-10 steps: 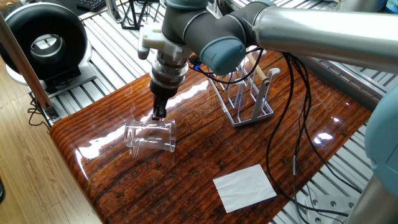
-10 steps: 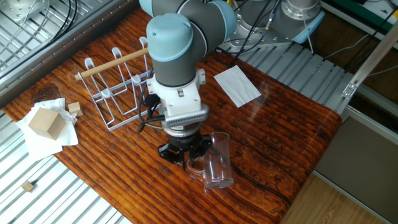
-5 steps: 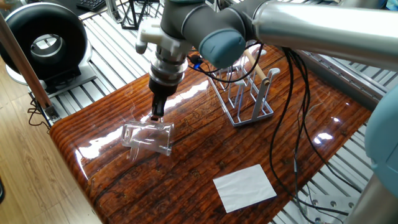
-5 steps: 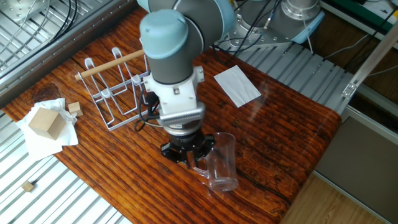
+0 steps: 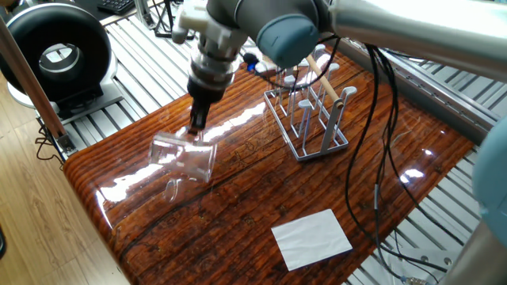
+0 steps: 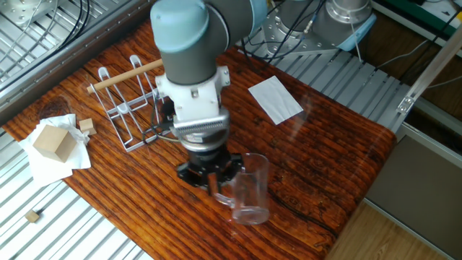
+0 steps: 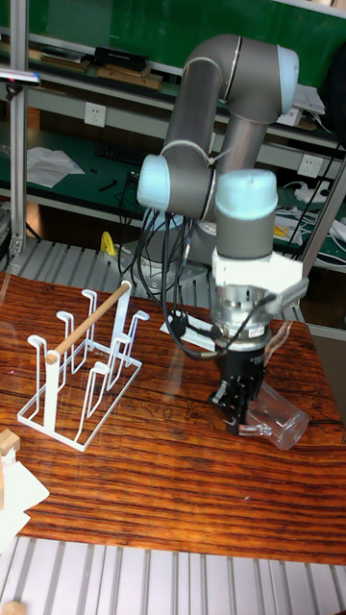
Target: Put the cup on the cup rack
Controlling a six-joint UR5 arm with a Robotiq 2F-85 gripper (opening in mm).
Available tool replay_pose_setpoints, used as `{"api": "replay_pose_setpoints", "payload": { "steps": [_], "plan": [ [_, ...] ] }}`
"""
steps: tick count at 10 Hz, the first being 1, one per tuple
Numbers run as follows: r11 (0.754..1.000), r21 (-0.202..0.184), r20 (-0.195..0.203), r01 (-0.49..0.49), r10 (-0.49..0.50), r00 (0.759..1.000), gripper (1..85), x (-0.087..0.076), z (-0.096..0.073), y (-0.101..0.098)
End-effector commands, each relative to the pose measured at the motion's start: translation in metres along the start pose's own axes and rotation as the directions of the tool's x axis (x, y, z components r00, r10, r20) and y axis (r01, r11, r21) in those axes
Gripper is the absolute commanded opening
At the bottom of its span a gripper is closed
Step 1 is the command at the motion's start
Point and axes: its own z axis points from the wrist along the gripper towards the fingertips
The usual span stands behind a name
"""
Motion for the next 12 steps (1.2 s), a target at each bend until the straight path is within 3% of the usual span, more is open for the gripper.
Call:
{"api": "replay_pose_setpoints", "payload": {
  "steps": [1, 3, 6, 8, 10, 12],
  "plan": [
    [0.989, 0.147, 0.044, 0.019, -0.026, 0.999, 1.0, -0.01, -0.042, -0.04],
    [0.968, 0.246, 0.061, 0.052, -0.068, 0.996, 1.0, -0.018, -0.065, -0.058],
    [0.945, 0.31, 0.076, 0.105, -0.135, 0.988, 1.0, -0.023, -0.082, -0.068],
    [0.947, 0.303, 0.103, 0.11, -0.147, 0.984, 1.0, -0.028, -0.089, -0.061],
    [0.964, 0.252, 0.141, 0.09, -0.129, 0.982, 1.0, -0.031, -0.092, -0.045],
    [0.968, 0.236, 0.151, 0.089, -0.127, 0.98, 1.0, -0.031, -0.09, -0.042]
  ]
}}
